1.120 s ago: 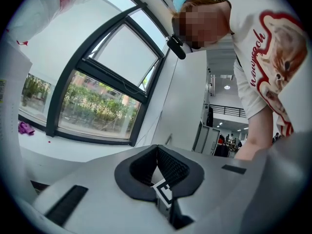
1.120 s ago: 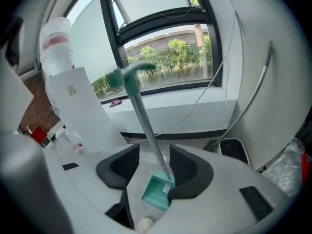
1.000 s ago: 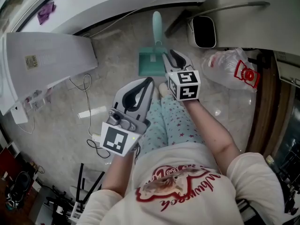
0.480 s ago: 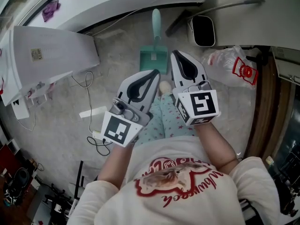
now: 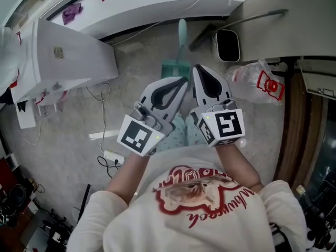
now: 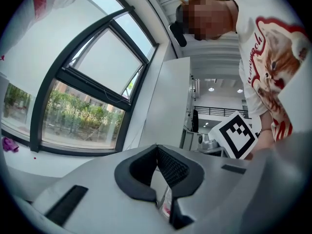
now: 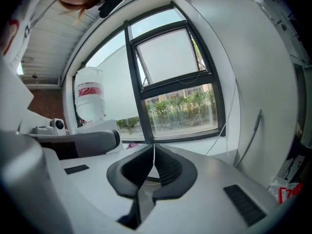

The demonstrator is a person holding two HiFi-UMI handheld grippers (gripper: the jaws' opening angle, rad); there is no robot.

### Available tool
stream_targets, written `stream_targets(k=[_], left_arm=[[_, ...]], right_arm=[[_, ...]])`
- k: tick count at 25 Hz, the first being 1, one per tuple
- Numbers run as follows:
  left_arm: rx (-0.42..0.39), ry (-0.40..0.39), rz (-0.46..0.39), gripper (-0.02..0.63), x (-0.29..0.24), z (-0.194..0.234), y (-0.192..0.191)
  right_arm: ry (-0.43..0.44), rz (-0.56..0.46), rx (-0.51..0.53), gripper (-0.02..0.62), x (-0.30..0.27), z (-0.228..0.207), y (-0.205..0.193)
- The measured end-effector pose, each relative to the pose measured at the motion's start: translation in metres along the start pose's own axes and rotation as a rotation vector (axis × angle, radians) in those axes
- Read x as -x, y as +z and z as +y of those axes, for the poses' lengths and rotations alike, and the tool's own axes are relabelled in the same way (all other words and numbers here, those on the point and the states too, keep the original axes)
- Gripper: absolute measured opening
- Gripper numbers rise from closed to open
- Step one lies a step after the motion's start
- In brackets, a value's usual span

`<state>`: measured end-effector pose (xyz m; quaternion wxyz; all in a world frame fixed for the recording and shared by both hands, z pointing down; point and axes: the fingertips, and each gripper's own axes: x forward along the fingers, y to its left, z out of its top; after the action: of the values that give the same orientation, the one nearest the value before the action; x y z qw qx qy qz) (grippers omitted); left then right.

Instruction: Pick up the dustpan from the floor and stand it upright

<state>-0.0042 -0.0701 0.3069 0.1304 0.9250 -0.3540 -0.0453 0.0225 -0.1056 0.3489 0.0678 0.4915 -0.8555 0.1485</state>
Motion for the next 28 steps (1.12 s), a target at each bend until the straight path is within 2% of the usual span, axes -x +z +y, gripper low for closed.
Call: stream_targets(k=[6,9,13,19,22,25,28], left_arm=[[-0.004,-0.005,0.008,0.021,0.011,-0.035,0.007],[-0.008,-0.001,0.020,0.020,0.015,-0.055,-0.002],[0.000,0.021,-0.007,0.020,0.027,-0.097,-0.010],[-0.025,0.040,-0.027,0.020,0.043,-0.183,-0.034],[-0.057,0.053,-0.054,0.020,0.066,-0.233,-0.037],[-0.058,0.077,-0.104,0.020,0.097,-0.284,-0.035],[-0.089,0.085,-0.094,0.020,0.117,-0.338,-0.033]], right_arm=[[0.089,-0.028,0.044,0.028,0.026,0.021,0.020],[0.104,-0.029,0.038,0.029,0.047,0.021,0.013],[0.109,-0.012,0.039,0.029,0.098,0.022,-0.008],[0.107,-0.041,0.047,0.028,0.195,0.012,-0.031],[0.118,-0.082,0.103,0.029,0.252,0.023,-0.031],[0.188,-0.110,0.139,0.029,0.314,0.047,-0.025],[0.260,-0.136,0.174,0.028,0.370,0.062,-0.014]])
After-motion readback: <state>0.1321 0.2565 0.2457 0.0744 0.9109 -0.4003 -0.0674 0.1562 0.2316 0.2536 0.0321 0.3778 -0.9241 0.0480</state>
